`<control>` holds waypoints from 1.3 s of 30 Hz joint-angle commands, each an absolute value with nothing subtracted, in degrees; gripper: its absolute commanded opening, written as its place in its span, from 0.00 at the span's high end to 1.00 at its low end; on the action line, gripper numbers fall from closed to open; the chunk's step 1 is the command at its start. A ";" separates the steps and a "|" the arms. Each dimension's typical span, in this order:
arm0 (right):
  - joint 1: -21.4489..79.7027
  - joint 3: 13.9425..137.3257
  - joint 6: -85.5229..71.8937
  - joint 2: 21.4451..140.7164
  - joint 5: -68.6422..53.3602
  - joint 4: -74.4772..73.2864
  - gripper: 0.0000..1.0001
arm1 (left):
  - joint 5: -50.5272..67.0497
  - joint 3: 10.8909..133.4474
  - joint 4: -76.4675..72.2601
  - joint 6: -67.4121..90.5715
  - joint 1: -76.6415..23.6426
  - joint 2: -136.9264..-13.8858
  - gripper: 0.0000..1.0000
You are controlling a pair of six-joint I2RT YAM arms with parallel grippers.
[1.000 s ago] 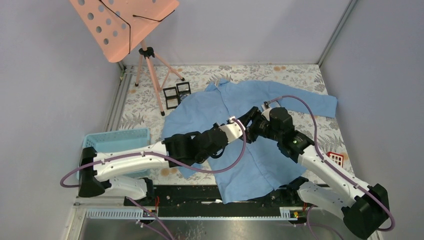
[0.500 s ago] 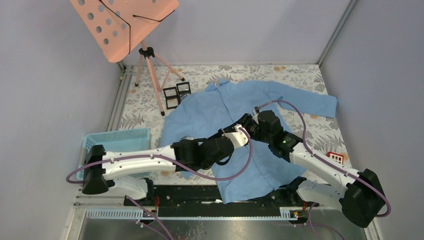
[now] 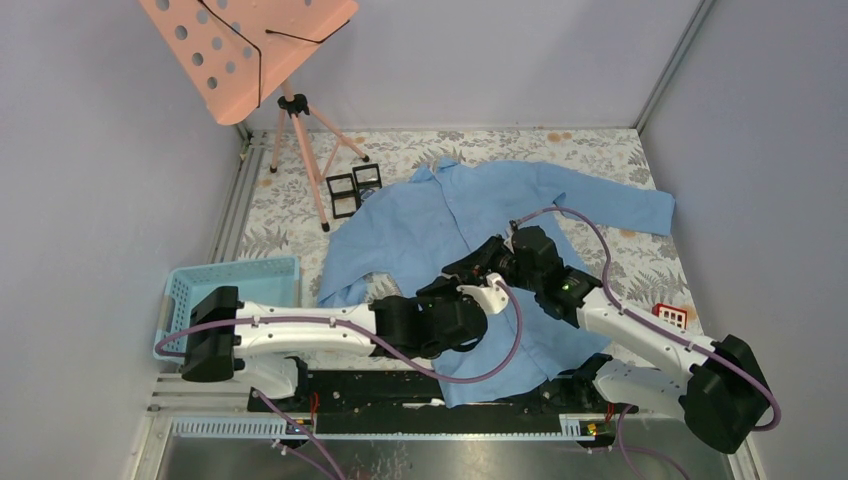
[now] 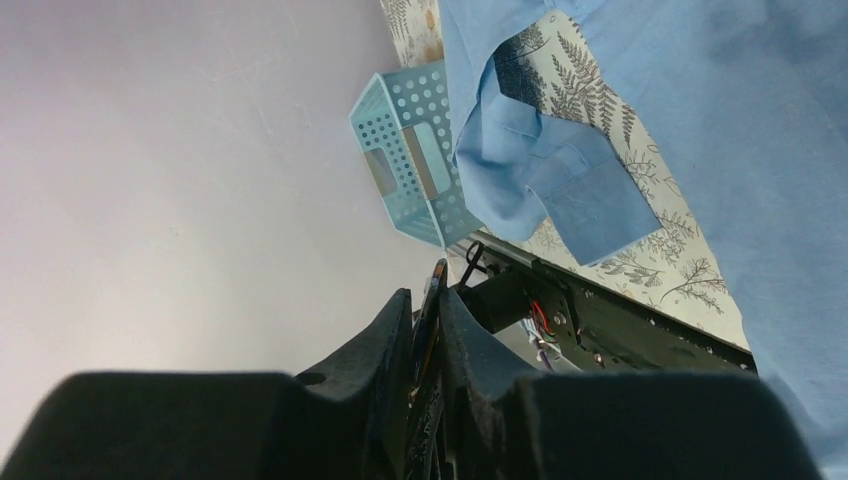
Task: Pin the brooch onto the clothing
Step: Pick up the brooch from the center of the board.
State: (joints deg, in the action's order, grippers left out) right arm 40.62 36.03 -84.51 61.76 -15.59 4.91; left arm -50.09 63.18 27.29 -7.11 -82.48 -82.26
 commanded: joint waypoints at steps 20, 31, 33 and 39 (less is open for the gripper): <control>40.93 35.43 -70.61 54.21 -4.18 7.64 1.00 | -32.11 65.82 30.44 -6.72 -83.57 -57.51 1.00; 40.91 32.87 -63.48 46.19 -5.65 15.42 1.00 | -16.39 60.52 26.94 -6.72 -73.67 -46.75 1.00; 40.95 31.46 -62.87 44.85 -6.39 18.37 1.00 | -13.10 58.82 25.63 -6.72 -70.36 -47.11 1.00; 40.94 30.26 -61.52 42.61 -12.39 26.28 1.00 | -1.23 50.61 6.93 40.54 -63.69 -46.05 0.12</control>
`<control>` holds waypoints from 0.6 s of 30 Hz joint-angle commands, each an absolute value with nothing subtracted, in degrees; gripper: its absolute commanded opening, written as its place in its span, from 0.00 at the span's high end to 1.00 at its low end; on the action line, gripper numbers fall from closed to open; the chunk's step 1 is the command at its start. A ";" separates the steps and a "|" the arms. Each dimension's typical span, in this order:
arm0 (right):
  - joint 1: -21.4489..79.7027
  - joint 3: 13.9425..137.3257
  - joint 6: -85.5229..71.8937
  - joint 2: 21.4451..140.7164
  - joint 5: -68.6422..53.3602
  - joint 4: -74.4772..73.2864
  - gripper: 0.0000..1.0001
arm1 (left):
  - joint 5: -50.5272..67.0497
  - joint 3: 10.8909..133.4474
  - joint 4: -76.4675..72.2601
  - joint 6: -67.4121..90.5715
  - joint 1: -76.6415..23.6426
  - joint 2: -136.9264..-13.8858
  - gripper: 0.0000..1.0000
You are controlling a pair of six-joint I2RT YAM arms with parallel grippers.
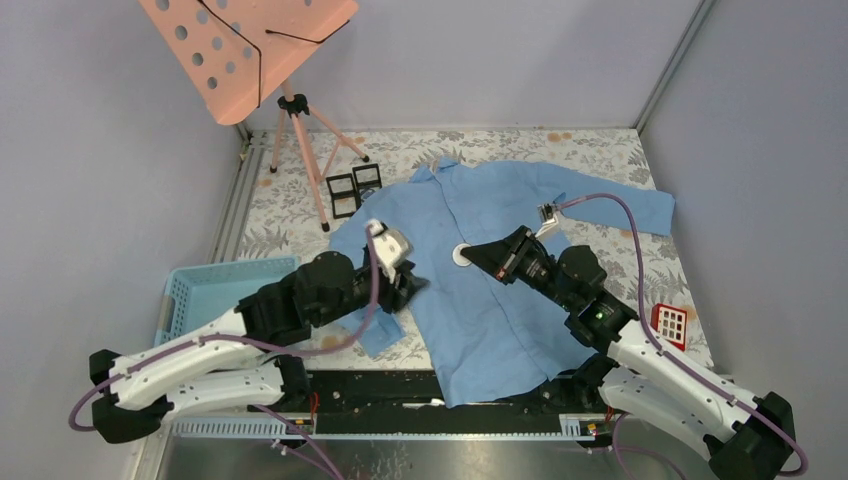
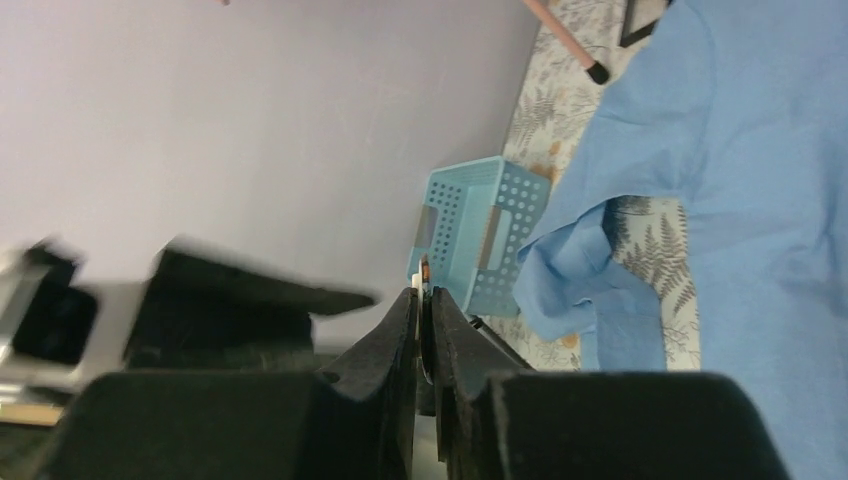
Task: Pin the brooch onto the clothing
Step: Pick up the brooch from the center of the board.
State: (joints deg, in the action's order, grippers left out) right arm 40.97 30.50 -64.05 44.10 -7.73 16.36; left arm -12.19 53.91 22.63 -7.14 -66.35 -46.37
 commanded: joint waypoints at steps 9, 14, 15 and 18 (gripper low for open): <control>40.92 30.34 -63.07 42.61 -21.78 36.12 1.00 | 7.28 47.18 -6.06 54.65 -60.63 -48.14 0.05; 40.94 31.20 -62.77 42.02 -23.72 36.37 1.00 | 6.55 44.92 -6.75 55.83 -59.37 -45.70 0.25; 40.90 31.42 -62.64 41.94 -23.92 36.12 1.00 | 6.73 44.74 -6.84 55.85 -59.23 -45.48 0.28; 40.94 32.18 -62.41 42.03 -24.77 35.66 1.00 | 7.15 45.66 -5.21 55.16 -58.98 -45.91 0.33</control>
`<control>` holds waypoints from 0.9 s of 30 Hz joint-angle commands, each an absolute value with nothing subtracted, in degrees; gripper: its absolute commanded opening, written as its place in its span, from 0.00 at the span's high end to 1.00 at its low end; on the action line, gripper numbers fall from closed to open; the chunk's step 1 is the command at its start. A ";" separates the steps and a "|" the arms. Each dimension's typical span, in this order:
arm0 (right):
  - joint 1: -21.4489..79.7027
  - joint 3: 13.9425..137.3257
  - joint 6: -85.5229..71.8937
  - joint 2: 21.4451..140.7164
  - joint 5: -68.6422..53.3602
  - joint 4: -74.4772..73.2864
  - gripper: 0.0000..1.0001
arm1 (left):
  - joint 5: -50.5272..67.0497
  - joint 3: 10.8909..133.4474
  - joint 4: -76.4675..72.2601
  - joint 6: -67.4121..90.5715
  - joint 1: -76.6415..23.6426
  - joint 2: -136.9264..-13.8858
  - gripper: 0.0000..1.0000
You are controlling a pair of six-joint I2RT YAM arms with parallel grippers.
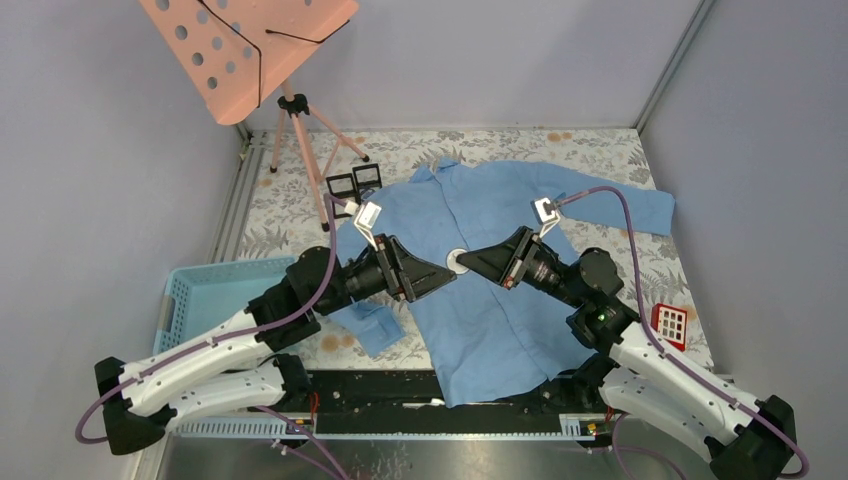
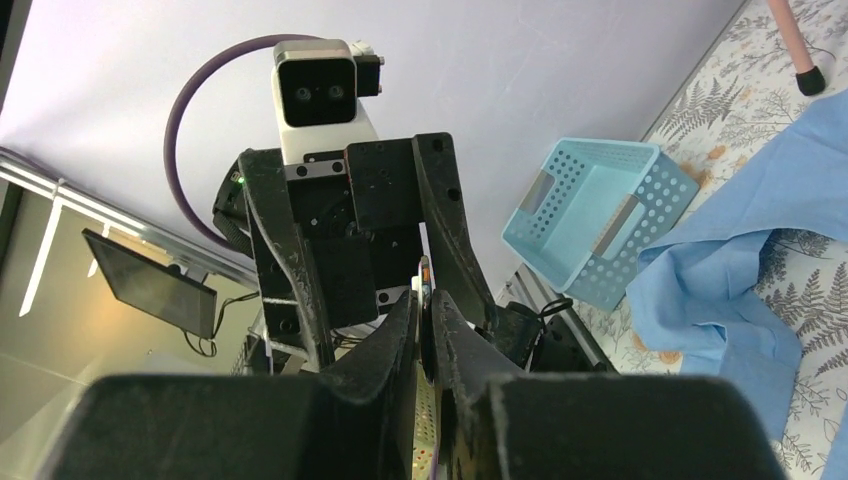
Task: Pin the brooch onto the clothing
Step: Pick up the brooch from the center of the board.
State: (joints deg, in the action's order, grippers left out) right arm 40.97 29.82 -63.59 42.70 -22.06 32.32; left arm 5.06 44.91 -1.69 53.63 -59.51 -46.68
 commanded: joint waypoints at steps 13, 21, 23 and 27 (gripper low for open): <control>40.90 34.96 -62.56 43.81 -29.07 35.50 1.00 | 9.34 45.96 -4.73 55.08 -58.10 -47.37 0.64; 40.92 35.57 -62.85 45.13 -30.88 35.52 1.00 | 9.99 45.44 -7.14 55.50 -58.01 -47.32 0.74; 40.96 35.53 -62.83 45.23 -30.86 35.44 1.00 | 10.29 45.53 -7.05 55.53 -57.92 -47.49 0.81; 40.89 35.52 -62.77 45.34 -30.90 35.21 0.95 | 10.52 45.15 -7.33 55.01 -57.85 -47.62 1.00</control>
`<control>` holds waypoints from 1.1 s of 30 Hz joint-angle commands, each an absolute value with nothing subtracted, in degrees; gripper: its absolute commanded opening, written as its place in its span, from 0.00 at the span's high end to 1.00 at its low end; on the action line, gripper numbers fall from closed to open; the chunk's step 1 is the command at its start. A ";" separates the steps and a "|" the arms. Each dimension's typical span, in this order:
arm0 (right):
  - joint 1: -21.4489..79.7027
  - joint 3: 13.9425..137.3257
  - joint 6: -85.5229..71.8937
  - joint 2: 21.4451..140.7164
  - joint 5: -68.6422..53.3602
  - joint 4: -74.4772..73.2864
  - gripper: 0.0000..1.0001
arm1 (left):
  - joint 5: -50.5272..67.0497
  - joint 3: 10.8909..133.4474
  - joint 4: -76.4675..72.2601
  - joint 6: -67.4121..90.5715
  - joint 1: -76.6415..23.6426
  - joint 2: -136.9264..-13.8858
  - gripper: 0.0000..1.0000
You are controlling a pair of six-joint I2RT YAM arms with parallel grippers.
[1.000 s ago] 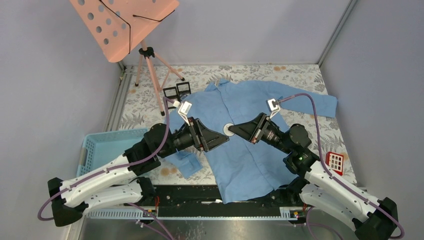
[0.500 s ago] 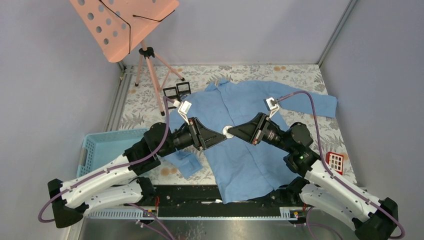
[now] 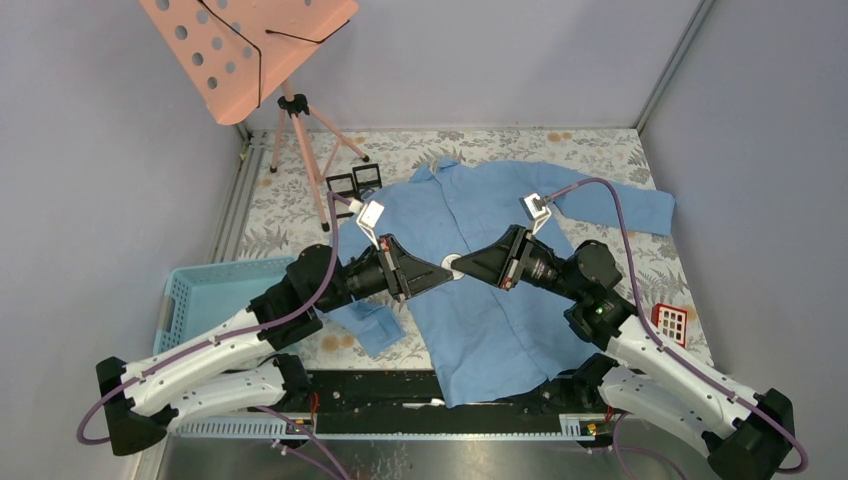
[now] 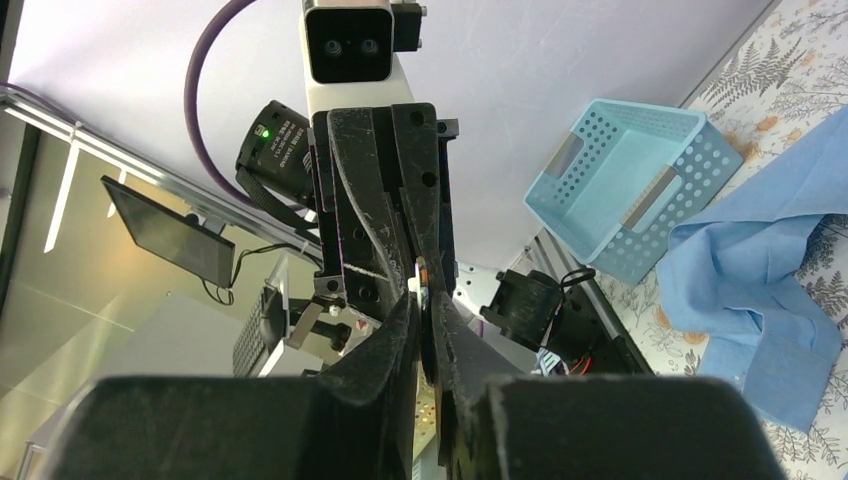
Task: Pin the brooch onto the clothing
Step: Pick up the brooch from the center of the board.
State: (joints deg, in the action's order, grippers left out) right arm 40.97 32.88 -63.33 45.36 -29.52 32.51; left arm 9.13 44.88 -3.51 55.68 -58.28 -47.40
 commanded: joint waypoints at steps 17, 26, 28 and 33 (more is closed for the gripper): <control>40.94 39.02 -50.81 37.36 -22.17 12.25 0.14 | 28.80 56.02 5.91 37.22 -50.82 -51.83 1.00; 40.91 36.90 -47.84 36.16 -23.32 11.54 0.12 | 43.02 56.19 0.34 30.59 -42.82 -56.86 1.00; 40.91 37.04 -47.30 36.42 -23.77 11.51 0.15 | 44.79 55.71 0.26 30.76 -41.99 -56.40 1.00; 40.95 37.82 -46.42 38.00 -23.90 12.48 0.22 | 45.69 54.24 0.33 29.92 -41.87 -55.38 1.00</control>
